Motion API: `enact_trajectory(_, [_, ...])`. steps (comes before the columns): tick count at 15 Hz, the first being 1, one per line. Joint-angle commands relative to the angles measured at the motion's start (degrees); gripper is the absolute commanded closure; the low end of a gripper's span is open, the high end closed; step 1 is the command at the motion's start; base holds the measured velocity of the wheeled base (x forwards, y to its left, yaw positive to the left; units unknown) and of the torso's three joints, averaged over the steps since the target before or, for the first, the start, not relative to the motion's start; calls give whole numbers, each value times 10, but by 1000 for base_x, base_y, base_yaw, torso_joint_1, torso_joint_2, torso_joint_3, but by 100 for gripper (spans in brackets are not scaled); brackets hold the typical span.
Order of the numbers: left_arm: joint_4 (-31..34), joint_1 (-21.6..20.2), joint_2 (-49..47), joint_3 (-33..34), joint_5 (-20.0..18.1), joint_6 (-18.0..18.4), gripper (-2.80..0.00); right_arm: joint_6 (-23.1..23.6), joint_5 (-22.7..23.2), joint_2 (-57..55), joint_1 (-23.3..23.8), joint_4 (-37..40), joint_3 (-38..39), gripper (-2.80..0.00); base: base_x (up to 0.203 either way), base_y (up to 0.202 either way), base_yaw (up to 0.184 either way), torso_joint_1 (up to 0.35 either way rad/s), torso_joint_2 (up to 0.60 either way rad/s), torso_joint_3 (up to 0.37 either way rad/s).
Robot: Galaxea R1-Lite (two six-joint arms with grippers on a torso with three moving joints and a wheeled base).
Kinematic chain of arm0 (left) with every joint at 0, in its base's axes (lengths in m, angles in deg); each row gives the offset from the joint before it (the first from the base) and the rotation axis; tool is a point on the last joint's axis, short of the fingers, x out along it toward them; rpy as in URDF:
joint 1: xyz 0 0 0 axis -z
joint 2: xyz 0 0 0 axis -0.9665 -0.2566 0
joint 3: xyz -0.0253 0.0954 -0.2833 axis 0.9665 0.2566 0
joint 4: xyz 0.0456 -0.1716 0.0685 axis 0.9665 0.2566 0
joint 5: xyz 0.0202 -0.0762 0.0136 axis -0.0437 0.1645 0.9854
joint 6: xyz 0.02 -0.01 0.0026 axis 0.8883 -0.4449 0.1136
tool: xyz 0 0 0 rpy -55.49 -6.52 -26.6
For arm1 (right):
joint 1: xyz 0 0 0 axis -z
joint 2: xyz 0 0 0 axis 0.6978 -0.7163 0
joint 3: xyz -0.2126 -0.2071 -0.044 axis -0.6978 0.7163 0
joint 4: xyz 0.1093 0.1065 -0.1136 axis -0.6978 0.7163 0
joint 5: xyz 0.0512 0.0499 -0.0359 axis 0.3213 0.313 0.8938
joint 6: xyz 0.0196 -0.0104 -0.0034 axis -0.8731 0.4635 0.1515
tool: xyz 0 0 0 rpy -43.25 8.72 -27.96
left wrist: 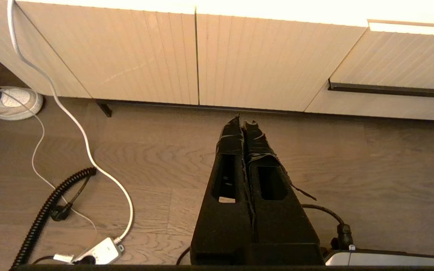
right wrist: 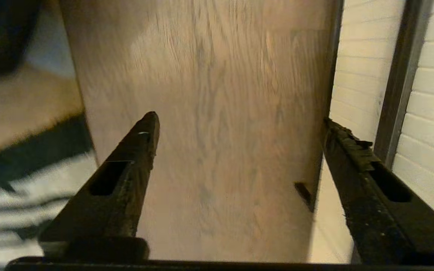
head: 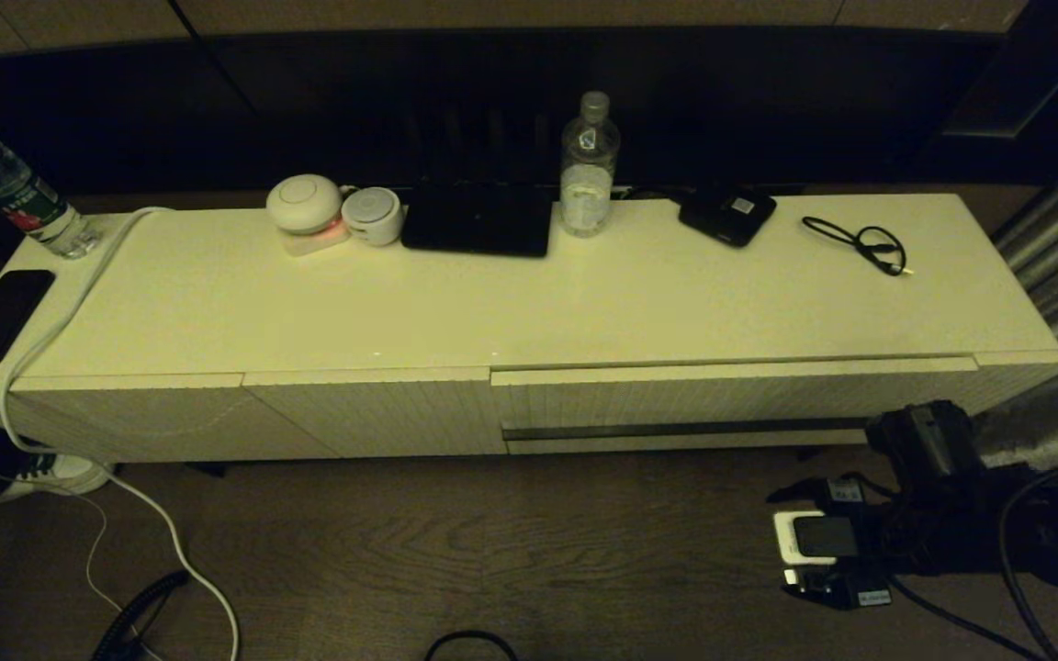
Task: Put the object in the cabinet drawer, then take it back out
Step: Open the drawer
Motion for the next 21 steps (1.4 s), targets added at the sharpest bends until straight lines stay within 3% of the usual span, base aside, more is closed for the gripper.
enact_trajectory(1, [0,0,1,1,0,0,0,36,-23,-24,1,26,-36,-280,0,0,0,0,0,0])
enact_trajectory(7, [0,0,1,0,0,0,0,43,-44,-69,1,28,-98,-280,0,0,0,0,0,0])
enact_trajectory(21, [0,0,1,1,0,0,0,27,-101,-132,2,5,-159,-280,0,0,0,0,0,0])
